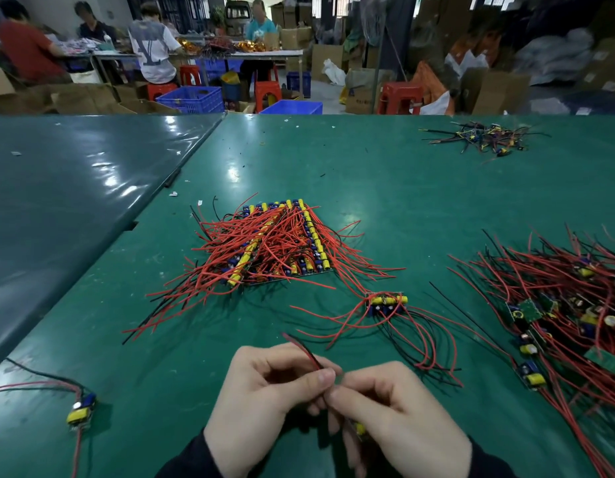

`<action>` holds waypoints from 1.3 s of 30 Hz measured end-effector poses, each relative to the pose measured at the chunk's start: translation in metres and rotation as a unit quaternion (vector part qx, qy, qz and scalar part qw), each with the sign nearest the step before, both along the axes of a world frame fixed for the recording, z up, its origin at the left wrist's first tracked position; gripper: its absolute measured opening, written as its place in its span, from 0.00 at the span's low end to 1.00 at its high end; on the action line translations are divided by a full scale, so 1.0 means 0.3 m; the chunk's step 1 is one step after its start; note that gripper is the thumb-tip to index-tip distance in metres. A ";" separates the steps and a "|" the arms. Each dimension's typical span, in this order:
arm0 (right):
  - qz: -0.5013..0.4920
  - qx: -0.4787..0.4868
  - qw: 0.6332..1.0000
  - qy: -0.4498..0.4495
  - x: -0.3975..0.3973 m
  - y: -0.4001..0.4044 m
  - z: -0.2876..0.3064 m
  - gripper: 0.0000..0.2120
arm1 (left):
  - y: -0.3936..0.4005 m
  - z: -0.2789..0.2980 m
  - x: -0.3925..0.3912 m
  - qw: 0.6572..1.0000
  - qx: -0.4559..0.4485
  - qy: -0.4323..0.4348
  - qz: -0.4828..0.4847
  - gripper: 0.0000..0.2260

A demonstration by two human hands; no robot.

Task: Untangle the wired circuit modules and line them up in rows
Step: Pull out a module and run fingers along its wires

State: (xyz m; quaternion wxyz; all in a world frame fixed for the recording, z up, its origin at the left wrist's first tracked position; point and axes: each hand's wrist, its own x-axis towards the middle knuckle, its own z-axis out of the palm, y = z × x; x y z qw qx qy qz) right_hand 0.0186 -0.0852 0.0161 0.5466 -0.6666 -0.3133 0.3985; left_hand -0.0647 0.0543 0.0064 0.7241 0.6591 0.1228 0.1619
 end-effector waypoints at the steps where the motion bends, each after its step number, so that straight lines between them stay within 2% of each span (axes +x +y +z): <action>1: -0.010 -0.001 0.999 -0.037 -0.006 0.000 -0.002 0.14 | 0.000 -0.001 0.000 1.000 0.008 0.002 0.008 0.09; 3: -0.010 0.003 0.996 -0.088 -0.016 0.000 -0.001 0.15 | 0.002 0.002 -0.001 1.000 0.020 0.005 0.021 0.10; 6: -0.007 0.007 0.992 -0.127 -0.022 0.003 0.000 0.14 | -0.001 0.008 -0.005 0.999 0.006 -0.007 0.031 0.06; 11: -0.013 -0.028 0.993 -0.117 -0.015 0.001 -0.006 0.16 | -0.009 0.015 -0.010 0.994 0.084 -0.045 0.058 0.03; 14: -0.010 -0.052 0.979 -0.197 -0.010 -0.002 -0.017 0.17 | -0.008 0.010 -0.004 0.995 0.037 -0.049 0.077 0.05; 17: -0.017 -0.069 0.959 -0.275 -0.010 -0.003 -0.023 0.23 | -0.009 0.008 -0.001 0.996 0.002 -0.040 0.076 0.07; 20: -0.022 -0.075 0.951 -0.300 -0.009 -0.002 -0.029 0.23 | -0.007 0.009 0.004 0.997 -0.044 -0.027 0.062 0.09; 24: -0.027 -0.081 0.923 -0.375 -0.022 -0.003 -0.038 0.21 | 0.015 0.006 0.004 0.991 -0.065 -0.037 0.108 0.09; 29: 0.008 -0.050 0.929 -0.367 -0.025 0.000 -0.024 0.18 | 0.018 0.011 -0.003 0.992 -0.077 -0.043 0.095 0.09; 34: 0.043 -0.029 0.966 -0.251 -0.033 0.005 -0.014 0.16 | 0.024 0.020 -0.008 0.992 -0.108 -0.026 0.061 0.10; 39: 0.056 -0.033 0.976 -0.208 -0.034 0.001 -0.013 0.15 | 0.044 0.018 -0.005 0.988 -0.103 -0.037 0.112 0.10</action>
